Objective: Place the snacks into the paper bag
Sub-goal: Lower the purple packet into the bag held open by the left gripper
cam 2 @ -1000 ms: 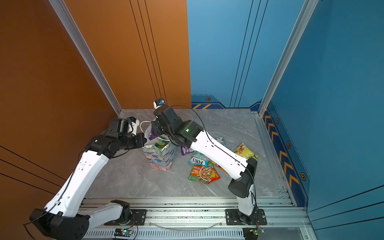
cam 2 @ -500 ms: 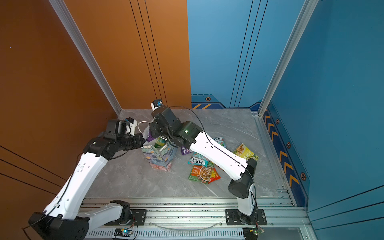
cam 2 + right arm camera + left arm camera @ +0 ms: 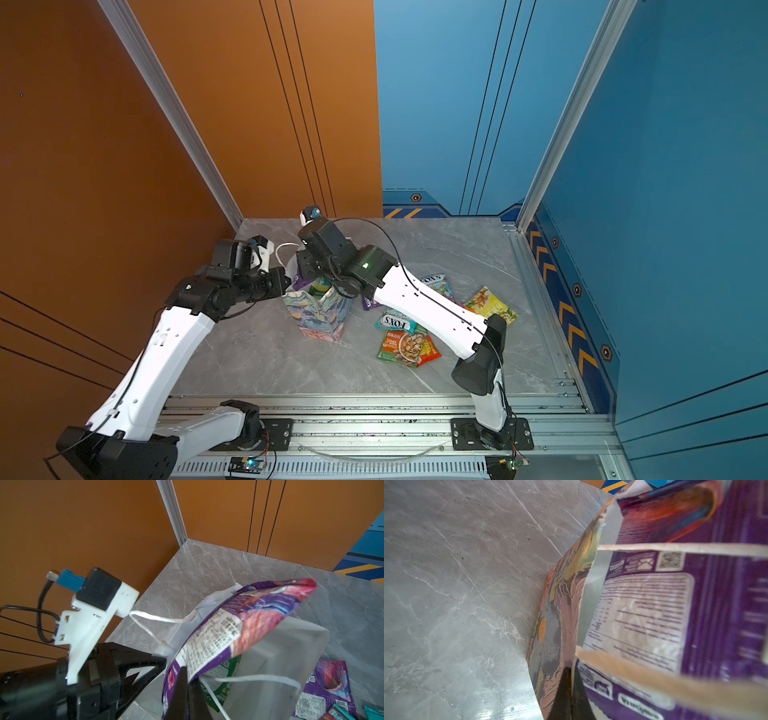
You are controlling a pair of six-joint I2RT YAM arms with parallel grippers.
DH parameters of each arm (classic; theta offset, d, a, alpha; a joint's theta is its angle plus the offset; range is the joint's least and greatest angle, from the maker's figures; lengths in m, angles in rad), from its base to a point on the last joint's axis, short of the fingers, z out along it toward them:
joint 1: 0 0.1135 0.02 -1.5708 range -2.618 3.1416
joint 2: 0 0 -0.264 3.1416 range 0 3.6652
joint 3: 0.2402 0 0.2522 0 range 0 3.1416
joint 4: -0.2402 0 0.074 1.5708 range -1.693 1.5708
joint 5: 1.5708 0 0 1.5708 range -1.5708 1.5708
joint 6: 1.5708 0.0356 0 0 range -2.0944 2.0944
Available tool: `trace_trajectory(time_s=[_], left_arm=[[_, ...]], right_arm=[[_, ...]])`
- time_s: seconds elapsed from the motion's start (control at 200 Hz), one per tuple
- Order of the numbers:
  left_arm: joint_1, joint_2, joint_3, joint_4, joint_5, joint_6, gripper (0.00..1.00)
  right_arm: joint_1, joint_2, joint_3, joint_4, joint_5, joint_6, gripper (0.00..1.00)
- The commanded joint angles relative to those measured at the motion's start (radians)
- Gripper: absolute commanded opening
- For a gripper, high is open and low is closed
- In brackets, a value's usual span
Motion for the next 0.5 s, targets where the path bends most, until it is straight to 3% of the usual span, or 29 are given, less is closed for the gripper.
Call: trace_trajectory(time_s=[0.0, 0.495], left_arm=[[0.009, -0.024, -0.009, 0.034, 0.017, -0.005, 0.00], [0.013, -0.033, -0.016, 0.035, 0.020, -0.005, 0.00]], right_arm=[[-0.013, 0.016, -0.006, 0.029, -0.014, 0.026, 0.00], [-0.046, 0.026, -0.061, 0.092, -0.044, 0.067, 0.00]])
